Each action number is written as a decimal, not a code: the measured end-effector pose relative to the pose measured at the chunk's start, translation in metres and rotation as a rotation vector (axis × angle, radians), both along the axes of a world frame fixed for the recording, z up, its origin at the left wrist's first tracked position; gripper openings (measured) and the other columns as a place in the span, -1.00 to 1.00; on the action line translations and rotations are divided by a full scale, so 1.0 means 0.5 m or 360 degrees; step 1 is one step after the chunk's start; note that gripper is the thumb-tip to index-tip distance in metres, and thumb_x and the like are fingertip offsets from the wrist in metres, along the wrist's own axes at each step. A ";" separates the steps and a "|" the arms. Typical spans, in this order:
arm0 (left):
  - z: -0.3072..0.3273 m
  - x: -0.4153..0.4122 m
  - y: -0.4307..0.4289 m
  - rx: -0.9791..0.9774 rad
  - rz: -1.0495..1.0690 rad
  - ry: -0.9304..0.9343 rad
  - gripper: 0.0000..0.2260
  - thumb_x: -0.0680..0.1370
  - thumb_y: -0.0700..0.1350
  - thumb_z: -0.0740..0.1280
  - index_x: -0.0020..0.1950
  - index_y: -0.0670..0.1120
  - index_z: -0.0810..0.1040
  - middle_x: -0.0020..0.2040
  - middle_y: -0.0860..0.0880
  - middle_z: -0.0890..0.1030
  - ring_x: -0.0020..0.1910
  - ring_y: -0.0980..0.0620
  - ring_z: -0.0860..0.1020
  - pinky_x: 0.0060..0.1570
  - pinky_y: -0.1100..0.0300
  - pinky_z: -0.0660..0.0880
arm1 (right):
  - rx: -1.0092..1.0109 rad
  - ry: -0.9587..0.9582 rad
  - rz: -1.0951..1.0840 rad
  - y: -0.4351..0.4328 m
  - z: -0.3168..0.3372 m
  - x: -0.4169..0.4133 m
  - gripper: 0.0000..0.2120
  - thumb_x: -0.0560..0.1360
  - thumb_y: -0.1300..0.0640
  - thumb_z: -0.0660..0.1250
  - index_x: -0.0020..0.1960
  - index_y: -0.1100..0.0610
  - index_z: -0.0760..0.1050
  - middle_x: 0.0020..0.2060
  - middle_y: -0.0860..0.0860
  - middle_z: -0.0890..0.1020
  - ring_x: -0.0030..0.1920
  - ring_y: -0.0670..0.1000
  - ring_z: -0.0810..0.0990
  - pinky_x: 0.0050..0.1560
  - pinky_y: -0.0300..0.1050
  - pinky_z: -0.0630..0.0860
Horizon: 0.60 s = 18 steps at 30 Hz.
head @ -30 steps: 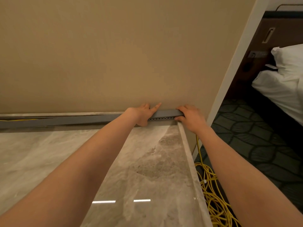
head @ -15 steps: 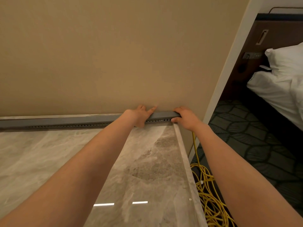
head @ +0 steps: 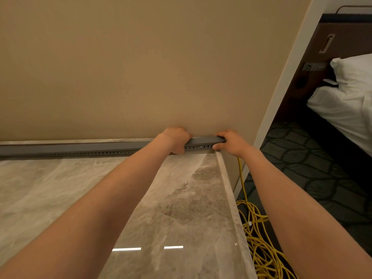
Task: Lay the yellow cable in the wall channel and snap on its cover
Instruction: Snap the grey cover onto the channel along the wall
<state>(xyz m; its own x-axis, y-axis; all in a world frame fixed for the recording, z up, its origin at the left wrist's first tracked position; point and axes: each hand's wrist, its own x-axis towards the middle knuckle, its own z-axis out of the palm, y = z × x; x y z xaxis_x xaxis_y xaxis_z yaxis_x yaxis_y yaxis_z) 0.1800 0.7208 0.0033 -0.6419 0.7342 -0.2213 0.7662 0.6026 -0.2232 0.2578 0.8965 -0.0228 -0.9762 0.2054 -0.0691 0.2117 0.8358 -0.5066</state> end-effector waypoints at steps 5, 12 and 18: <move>-0.012 0.037 0.070 0.0381 -0.0008 -0.0248 -0.64 0.60 -0.08 0.20 0.36 -0.18 0.36 0.25 -0.21 0.45 0.23 -0.20 0.47 0.14 -0.01 0.43 | -0.0296 0.0089 -0.0162 0.003 -0.006 0.005 -0.50 0.36 0.17 0.50 0.25 0.28 0.47 -0.02 0.09 0.50 0.02 0.10 0.48 -0.06 -0.13 0.37; -0.029 0.039 0.105 0.0541 -0.0024 -0.0305 -0.69 0.57 -0.17 0.24 0.29 -0.23 0.42 0.24 -0.23 0.44 0.22 -0.21 0.47 0.15 0.00 0.41 | -0.0743 0.0214 -0.0492 0.011 -0.020 0.023 -0.41 0.29 0.34 0.53 0.25 0.35 0.38 0.03 0.19 0.52 0.18 0.22 0.51 0.02 -0.06 0.43; -0.023 0.031 0.104 0.0570 -0.0027 -0.0329 -0.73 0.55 -0.18 0.24 0.23 -0.22 0.47 0.19 -0.21 0.48 0.18 -0.18 0.49 0.08 0.06 0.42 | -0.0958 0.0265 -0.0572 0.015 -0.036 0.033 -0.51 0.37 0.39 0.45 0.27 0.38 0.41 0.22 0.28 0.54 0.28 0.21 0.50 0.12 -0.16 0.42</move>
<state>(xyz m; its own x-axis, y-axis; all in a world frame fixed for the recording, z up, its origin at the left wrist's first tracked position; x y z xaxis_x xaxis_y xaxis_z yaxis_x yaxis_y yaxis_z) 0.1955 0.7728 -0.0084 -0.5977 0.7984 -0.0729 0.7834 0.6010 0.1583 0.2741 0.9040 -0.0408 -0.8629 0.4891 -0.1274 0.3010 0.2949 -0.9069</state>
